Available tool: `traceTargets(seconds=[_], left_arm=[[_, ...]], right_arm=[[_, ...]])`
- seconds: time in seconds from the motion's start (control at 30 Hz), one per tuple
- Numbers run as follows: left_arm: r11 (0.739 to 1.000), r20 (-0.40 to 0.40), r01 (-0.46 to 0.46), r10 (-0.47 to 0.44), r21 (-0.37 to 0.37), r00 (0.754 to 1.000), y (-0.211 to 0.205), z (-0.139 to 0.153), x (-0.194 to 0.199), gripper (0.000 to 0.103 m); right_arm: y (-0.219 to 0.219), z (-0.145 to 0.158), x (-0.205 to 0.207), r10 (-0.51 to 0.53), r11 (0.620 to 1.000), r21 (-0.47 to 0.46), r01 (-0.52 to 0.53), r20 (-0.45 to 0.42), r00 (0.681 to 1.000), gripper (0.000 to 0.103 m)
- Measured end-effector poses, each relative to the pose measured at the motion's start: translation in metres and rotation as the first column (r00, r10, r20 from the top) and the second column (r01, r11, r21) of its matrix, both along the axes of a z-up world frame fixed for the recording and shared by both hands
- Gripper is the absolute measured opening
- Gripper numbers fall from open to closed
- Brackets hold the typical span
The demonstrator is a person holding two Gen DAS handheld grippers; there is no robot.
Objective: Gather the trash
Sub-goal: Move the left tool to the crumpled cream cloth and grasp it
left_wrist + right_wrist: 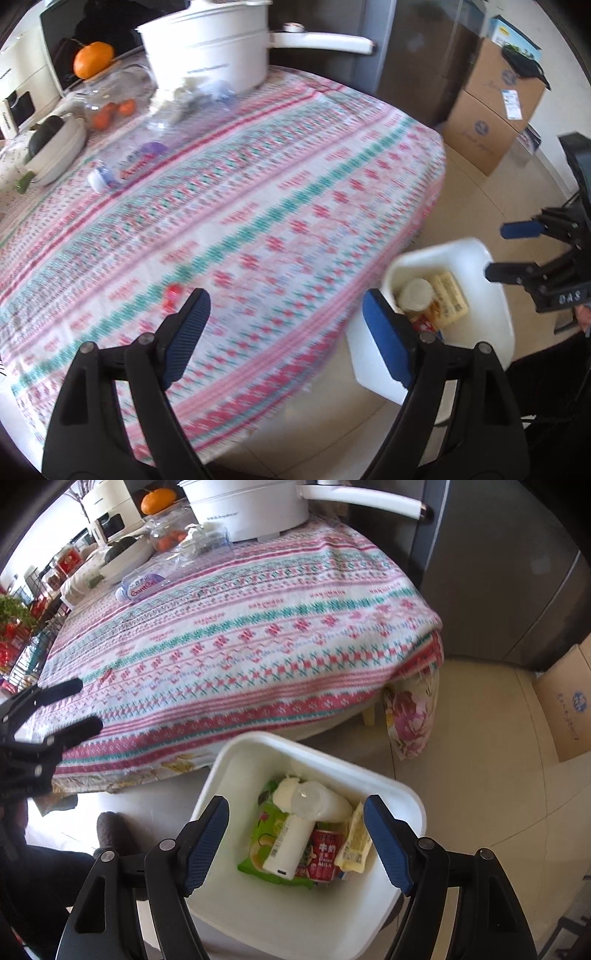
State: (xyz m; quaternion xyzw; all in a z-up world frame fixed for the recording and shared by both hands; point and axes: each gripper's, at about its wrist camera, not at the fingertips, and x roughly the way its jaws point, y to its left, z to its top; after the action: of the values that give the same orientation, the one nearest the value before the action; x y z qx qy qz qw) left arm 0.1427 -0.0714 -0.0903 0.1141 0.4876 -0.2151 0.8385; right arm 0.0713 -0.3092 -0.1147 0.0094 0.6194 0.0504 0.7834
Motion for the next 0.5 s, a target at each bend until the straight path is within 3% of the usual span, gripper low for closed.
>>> traceTargets(seconds=[0.2,0.5], left_arm=[[1.0,0.055,-0.027,0.027,0.008,0.998,0.032,0.007,0.066,0.085],[0.998,0.084,0.032,-0.036,0.05,0.996,0.042,0.01,0.18,0.085]], right_arm=[[0.024,0.003,0.026,0.051,0.998,-0.04,-0.05,0.029,0.998,0.077],[0.033,-0.007,0.052,0.069,0.996,-0.059,-0.067,0.025,0.997,0.077]])
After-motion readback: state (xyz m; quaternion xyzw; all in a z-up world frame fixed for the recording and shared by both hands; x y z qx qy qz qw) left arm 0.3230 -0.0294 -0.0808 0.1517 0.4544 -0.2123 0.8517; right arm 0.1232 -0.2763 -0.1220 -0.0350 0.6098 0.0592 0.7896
